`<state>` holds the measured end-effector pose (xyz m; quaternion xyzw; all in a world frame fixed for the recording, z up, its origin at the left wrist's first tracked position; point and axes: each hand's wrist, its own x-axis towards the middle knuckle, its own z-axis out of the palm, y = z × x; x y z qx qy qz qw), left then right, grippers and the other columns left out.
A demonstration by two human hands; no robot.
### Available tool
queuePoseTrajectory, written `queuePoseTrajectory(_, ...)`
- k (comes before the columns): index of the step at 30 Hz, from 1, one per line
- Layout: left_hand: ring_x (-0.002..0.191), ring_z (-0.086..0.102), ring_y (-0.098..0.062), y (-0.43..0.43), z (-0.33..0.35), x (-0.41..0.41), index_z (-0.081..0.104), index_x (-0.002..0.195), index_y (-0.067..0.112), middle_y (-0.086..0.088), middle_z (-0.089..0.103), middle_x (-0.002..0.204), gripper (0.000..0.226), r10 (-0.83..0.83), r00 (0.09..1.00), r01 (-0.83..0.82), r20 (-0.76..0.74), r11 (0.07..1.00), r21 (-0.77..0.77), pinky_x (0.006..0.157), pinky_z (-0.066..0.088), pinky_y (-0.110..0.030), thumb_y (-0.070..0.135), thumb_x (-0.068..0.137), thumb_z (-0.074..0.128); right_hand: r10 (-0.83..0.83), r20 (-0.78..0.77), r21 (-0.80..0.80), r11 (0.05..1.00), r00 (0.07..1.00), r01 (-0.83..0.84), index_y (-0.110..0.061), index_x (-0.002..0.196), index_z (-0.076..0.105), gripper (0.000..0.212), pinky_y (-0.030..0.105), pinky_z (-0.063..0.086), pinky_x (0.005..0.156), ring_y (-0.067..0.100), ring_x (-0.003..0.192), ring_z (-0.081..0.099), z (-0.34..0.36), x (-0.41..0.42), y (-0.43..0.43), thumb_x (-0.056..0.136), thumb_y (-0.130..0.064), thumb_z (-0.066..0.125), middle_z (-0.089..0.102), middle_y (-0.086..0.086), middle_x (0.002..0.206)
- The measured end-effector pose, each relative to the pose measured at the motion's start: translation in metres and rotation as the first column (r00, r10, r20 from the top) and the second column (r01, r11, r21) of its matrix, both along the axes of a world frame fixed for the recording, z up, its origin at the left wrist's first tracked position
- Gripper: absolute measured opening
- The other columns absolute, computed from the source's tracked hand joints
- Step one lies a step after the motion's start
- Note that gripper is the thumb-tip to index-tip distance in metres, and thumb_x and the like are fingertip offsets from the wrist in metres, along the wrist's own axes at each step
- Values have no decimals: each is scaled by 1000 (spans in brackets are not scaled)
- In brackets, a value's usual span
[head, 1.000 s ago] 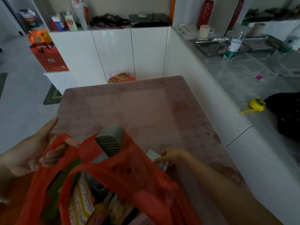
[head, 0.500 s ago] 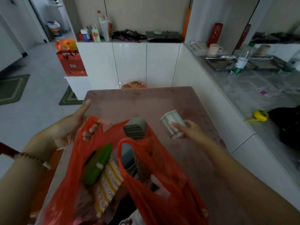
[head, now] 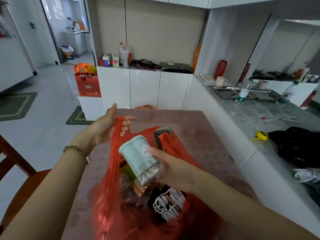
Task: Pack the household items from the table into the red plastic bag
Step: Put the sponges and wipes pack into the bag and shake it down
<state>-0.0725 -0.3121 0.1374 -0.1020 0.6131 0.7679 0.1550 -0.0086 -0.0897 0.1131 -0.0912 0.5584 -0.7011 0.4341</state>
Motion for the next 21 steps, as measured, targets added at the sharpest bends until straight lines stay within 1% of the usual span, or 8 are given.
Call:
queuePoseTrajectory(2,42,56,-6,-4,3,8,60,105,7,6,63,53,70,13,1000,-13,-26,1000,6,43,48,-16,60,94,16,-208,-123,165,960,970,227,-13,135,44,81,33,51,89,22,100,64,-11,-9,19,67,-46,73,64,4,116)
queuePoseTrajectory(4,44,56,-7,-7,2,13,60,107,7,6,64,55,68,21,999,-21,-45,1000,5,44,48,-17,59,94,18,-244,-306,358,866,920,348,-17,133,45,73,30,52,88,17,101,65,-13,-17,39,71,-45,71,64,3,118)
queuePoseTrajectory(6,46,56,-8,-4,2,18,58,110,7,5,64,57,65,15,998,-15,-64,1000,3,45,48,-19,59,94,22,-68,-459,560,752,886,348,-13,132,49,59,21,49,78,12,97,62,-17,-23,53,83,-43,64,63,1,119)
queuePoseTrajectory(9,50,59,-9,3,0,27,57,110,7,5,66,59,54,-14,995,10,-97,999,-38,49,51,-20,53,94,33,201,-547,736,577,812,354,-8,121,56,45,31,44,83,17,101,57,-28,-27,64,90,-41,56,59,-1,115)
queuePoseTrajectory(12,62,61,-13,2,-3,37,56,118,6,1,66,70,49,-53,987,29,-150,987,-158,58,55,-22,46,94,41,280,-689,683,559,669,470,-8,110,65,33,32,43,92,16,102,57,-26,-22,72,90,-33,60,64,4,106)
queuePoseTrajectory(16,62,66,-3,-3,-4,53,60,113,12,0,69,82,41,-95,972,9,-214,928,-372,56,50,-13,44,94,42,115,-932,336,634,345,696,-16,100,69,20,28,44,93,15,101,61,-1,-11,94,81,-21,72,67,-3,104)
queuePoseTrajectory(18,60,66,-1,-4,-4,59,61,106,15,4,71,76,36,-98,971,-1,-220,912,-410,62,50,-15,43,95,43,101,-958,268,654,269,708,-23,98,68,21,35,44,96,13,102,60,5,-6,102,78,-28,74,64,-6,106)
queuePoseTrajectory(21,72,64,-10,-1,-8,62,64,95,17,8,72,71,32,-76,966,-46,-246,889,-456,77,43,-27,44,92,48,245,-952,297,604,182,739,-31,108,64,36,45,29,111,16,126,43,1,-1,100,75,-41,74,53,-7,129)
